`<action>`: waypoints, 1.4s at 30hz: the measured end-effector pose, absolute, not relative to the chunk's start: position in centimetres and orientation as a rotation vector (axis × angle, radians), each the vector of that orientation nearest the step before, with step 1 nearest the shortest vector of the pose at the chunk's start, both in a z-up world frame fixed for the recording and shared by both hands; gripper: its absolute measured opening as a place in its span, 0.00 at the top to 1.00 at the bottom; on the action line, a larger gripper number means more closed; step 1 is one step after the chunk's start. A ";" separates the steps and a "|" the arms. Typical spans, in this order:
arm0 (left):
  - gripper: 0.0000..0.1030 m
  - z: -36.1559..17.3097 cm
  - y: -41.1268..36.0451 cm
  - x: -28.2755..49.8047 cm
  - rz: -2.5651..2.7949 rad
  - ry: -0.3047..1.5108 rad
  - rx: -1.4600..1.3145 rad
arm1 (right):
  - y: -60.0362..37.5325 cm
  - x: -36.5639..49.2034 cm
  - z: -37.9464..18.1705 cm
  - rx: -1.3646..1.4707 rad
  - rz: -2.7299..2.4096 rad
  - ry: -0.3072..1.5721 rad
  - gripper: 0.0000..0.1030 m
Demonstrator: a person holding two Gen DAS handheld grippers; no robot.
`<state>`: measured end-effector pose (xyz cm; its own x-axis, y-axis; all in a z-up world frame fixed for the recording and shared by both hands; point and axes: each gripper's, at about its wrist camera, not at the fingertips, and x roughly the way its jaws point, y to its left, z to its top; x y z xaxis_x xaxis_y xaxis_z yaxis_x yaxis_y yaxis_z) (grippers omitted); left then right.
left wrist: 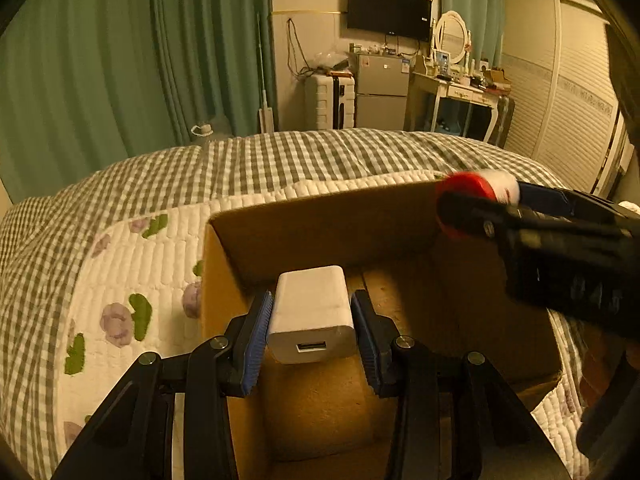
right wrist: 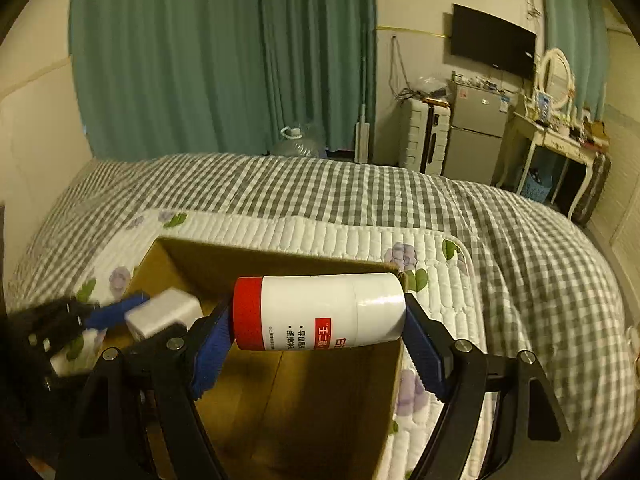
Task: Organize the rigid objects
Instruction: 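Lower the charger and bottle into the box and open both grippers, then grasp the black hair dryer with the left gripper while the right grasps the white flashlight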
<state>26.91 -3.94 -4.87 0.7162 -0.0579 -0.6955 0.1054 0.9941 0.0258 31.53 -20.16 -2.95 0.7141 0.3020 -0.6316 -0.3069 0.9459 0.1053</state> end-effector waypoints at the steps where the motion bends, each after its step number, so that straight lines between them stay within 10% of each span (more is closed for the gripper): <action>1: 0.53 -4.7 -4.1 26.7 -0.088 0.761 0.067 | -20.3 31.7 -3.0 0.016 0.351 0.704 0.23; 4: 0.18 -3.4 -4.3 25.2 -0.055 0.732 0.080 | -21.2 31.3 -2.0 0.059 0.365 0.702 0.13; 20: 0.02 3.0 -0.5 11.3 0.056 0.692 0.060 | -24.6 16.1 7.9 -0.088 0.204 0.701 0.12; 42: 0.02 -10.0 2.9 10.8 0.056 0.899 -0.046 | -20.7 14.0 -14.0 -0.068 0.183 1.076 0.19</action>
<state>10.82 2.90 -10.01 0.6212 0.0292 -0.7831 -0.0676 0.9976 -0.0164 14.03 -20.74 -14.05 0.4612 0.1159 -0.8797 -0.1821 0.9827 0.0340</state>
